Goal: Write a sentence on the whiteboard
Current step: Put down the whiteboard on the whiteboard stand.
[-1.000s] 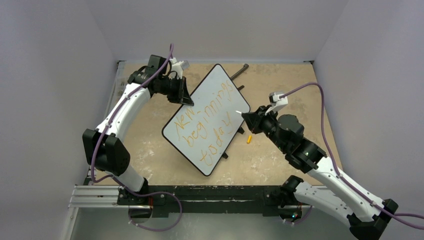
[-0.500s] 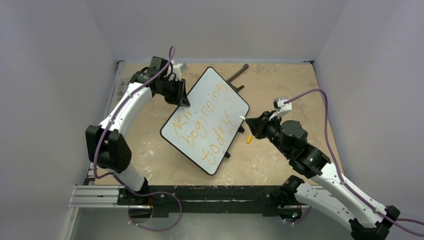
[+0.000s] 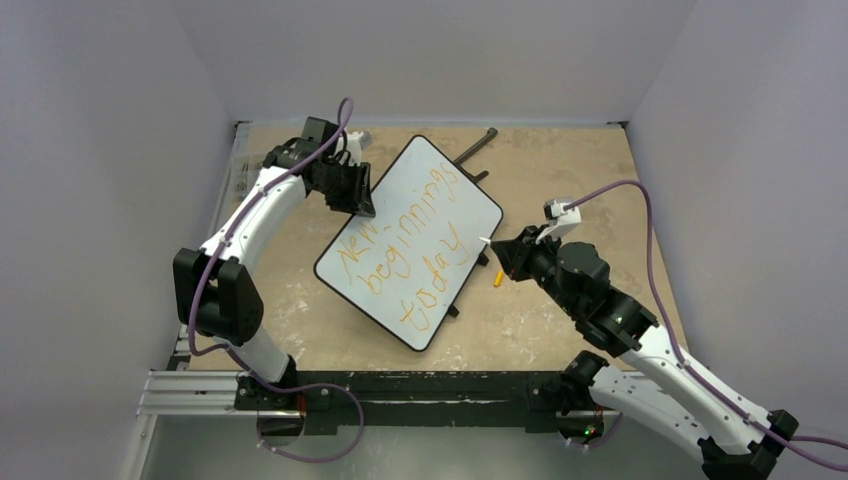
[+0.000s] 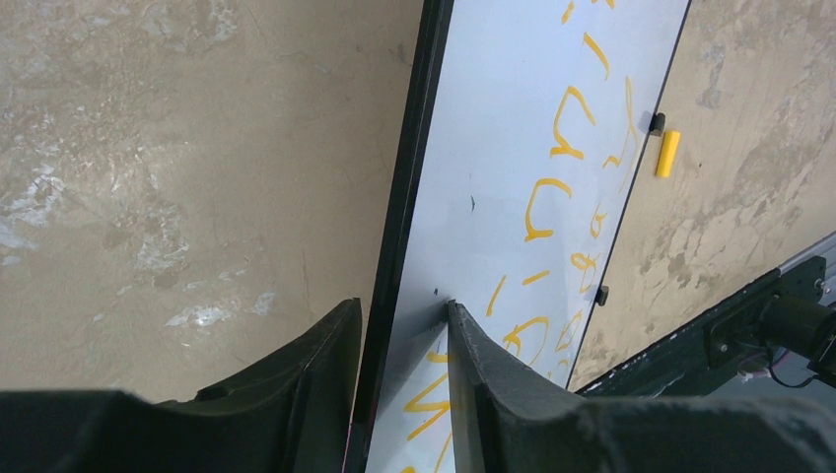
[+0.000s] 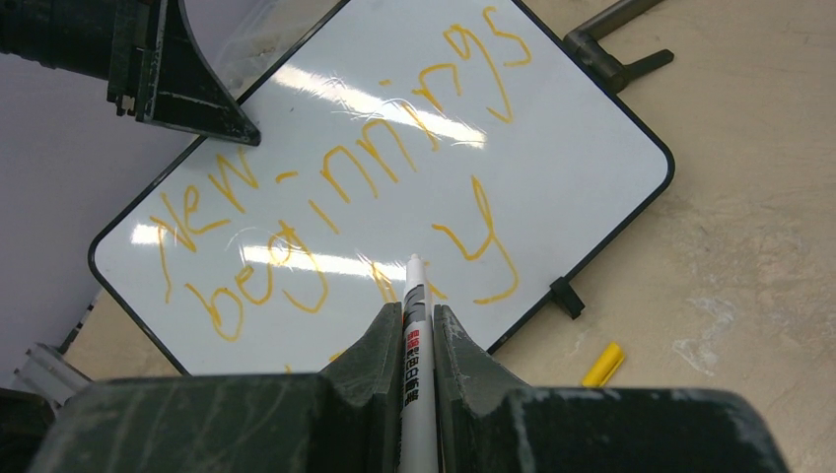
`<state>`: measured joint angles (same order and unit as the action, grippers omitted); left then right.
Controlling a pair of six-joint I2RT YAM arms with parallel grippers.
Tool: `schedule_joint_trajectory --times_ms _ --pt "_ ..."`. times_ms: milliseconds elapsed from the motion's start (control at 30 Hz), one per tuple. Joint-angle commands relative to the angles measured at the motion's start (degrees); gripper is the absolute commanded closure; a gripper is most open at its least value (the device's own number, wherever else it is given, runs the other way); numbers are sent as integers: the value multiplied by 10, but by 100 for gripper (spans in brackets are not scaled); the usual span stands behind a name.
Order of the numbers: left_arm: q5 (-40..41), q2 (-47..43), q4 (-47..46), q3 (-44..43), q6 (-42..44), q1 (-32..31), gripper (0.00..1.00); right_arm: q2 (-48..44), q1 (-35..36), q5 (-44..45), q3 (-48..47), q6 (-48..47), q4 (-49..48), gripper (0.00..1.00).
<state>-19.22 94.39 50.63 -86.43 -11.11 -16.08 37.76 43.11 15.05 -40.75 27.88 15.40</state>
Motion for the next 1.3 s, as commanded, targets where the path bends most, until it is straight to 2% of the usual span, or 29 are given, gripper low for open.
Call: schedule_joint_trajectory --times_ms 0,733,933,1067,1267 --pt "3 -26 -19 7 10 4 63 -2 1 5 0 8 -19 100" --pt "-10 -80 -40 16 13 3 39 23 1 24 -26 -13 -12 100" --pt "27 -118 -34 5 18 3 31 34 1 53 -57 -35 6 100" --pt "38 -157 -35 -2 13 -2 29 42 0 86 -77 -50 17 100" --pt "82 -178 -8 -31 11 -53 29 65 0 158 -122 -74 34 100"
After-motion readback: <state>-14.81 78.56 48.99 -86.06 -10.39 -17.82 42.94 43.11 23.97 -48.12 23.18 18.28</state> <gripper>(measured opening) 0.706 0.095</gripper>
